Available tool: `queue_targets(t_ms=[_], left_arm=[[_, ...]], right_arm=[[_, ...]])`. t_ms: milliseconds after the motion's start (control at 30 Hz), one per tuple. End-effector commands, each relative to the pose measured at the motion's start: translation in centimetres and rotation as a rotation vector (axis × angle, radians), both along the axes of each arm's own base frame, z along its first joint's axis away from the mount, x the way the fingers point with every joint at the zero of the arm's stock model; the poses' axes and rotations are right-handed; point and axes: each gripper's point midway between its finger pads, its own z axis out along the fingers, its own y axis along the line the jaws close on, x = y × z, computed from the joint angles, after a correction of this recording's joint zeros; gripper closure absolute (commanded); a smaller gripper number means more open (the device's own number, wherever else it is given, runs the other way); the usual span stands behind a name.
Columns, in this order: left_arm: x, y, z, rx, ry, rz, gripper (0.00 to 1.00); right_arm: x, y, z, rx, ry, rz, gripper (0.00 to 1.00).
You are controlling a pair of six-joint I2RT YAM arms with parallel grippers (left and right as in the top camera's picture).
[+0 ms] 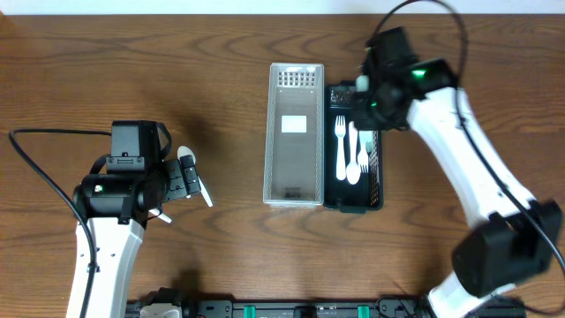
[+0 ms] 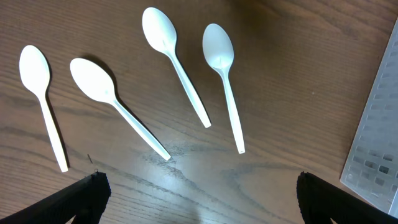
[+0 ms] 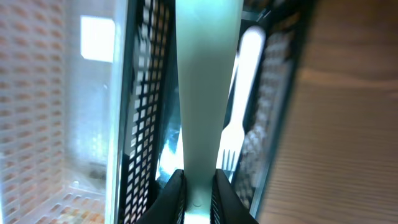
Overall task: Pack container
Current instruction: 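Carry the fork into the dark green basket and release it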
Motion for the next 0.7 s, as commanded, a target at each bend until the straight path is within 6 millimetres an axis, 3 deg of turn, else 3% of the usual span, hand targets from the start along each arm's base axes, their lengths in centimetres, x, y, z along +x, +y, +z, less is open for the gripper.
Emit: queue_targets(t_ms=[0,67,167,333,367,400,533,667], left_arm=[[0.1,0.2,0.4,0.0,-0.009,0.014,0.02],[0.1,0.2,0.4,0.0,-0.009,0.014,0.02],[0.1,0.2,0.4,0.0,-0.009,0.014,0.02],[0.1,0.2,0.4,0.0,-0.009,0.014,0.02],[0.1,0.2,0.4,0.0,-0.009,0.014,0.02],[0.1,0.2,0.4,0.0,-0.009,0.015,0.02],[0.1,0.2,0.4,0.0,-0.01,0.014,0.02],[0.1,0.2,0.6,-0.001,-0.017,0.015,0.02]], right_arm=[[-0.7,0.7,-3.4,-0.029,0.099,-0.029,0.96],[-0.9,0.8,-5.0,-0.045,0.139,-0.029,0.96],[-1.2,1.0,-6.9,-0.065,0.187,-0.023,0.87],[-1.3,1.3,-7.6,-0.071,0.199,-0.011,0.67],[-1.2,1.3,-7.4,-0.069,0.192,-0.011,0.55],[-1.2,1.3,-7.3,-0.068,0.188,-0.004,0.5],[-1.0,1.4,-6.5,-0.067,0.169,0.032,0.51],[0.2,1.2,-2.5,-0.064,0.084,0.08,0.51]])
